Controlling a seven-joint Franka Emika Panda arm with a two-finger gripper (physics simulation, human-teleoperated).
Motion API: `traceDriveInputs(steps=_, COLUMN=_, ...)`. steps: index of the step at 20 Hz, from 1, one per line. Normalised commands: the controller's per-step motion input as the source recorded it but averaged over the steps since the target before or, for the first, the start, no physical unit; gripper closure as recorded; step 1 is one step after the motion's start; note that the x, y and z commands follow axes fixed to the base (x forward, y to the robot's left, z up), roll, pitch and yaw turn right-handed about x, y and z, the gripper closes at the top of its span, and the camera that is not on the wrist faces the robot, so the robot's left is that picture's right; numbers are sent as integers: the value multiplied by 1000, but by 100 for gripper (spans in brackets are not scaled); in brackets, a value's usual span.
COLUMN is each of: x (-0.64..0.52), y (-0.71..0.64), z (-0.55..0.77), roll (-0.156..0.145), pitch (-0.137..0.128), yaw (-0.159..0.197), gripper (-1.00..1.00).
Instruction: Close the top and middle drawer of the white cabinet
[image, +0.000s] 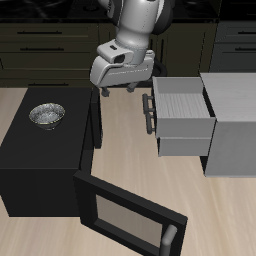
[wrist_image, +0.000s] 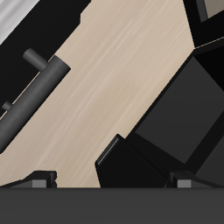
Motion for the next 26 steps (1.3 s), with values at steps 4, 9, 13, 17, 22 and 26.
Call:
traceDriveInputs(steps=4, x=63, y=15, z=-78, roll=-4, pitch=6, yaw=-4, gripper=-100)
traceDriveInputs(steps=9, x=94, y=10, z=-146, roll=-3, pitch=-4, yaw=27, gripper=-100)
traceDriveInputs(steps=13, x=60, y=-26, z=-152, roll=-3, pitch=11, yaw=-1, gripper=-100)
traceDriveInputs(steps=17, x=11, y=-22, z=-286, roll=3, pitch=21, yaw=18, gripper=-100)
traceDriveInputs(steps=22, x=14, y=197, z=-238, roll=51, pitch=-4, yaw=-20, gripper=-100)
traceDriveInputs(steps=26, x=8, y=371, z=-178, roll=78, pitch=-11, yaw=10, gripper=-100)
